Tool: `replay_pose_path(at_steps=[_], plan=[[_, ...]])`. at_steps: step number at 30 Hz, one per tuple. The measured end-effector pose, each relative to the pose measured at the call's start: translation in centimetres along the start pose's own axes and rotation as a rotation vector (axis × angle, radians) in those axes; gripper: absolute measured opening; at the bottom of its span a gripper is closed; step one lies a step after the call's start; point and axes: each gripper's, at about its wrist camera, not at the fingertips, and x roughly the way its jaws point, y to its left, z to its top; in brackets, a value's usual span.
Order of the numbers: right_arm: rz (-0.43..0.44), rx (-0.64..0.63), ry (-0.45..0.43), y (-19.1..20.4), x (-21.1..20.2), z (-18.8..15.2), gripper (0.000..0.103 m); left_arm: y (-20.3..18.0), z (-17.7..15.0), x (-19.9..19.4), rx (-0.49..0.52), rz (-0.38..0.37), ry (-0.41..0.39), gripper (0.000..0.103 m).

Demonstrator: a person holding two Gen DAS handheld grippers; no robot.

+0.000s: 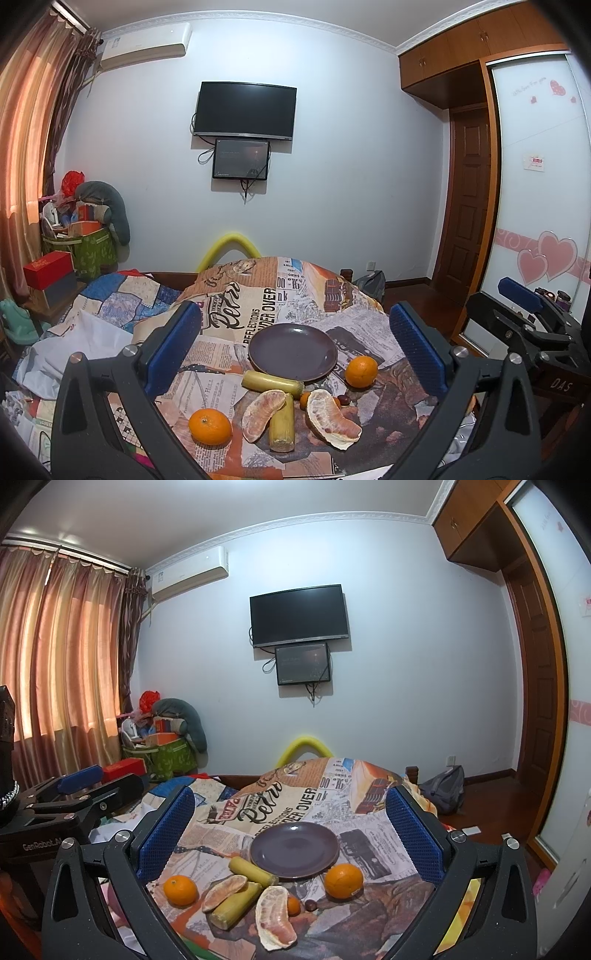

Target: Organize fruits

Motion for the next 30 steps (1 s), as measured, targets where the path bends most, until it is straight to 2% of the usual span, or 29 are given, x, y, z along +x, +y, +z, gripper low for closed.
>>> replay_pose_path(at_steps=[22,30], plan=[[0.002,-0.003,0.010,0.0,0.2,-0.2,0.103,0.6,-0.2,0.3,-0.009,0.006,0.008,0.103],[0.000,-0.021,0.049,0.2,1.3,-0.7,0.103,1.7,-0.9,1.7,-0.014,0.011,0.061,0.103]])
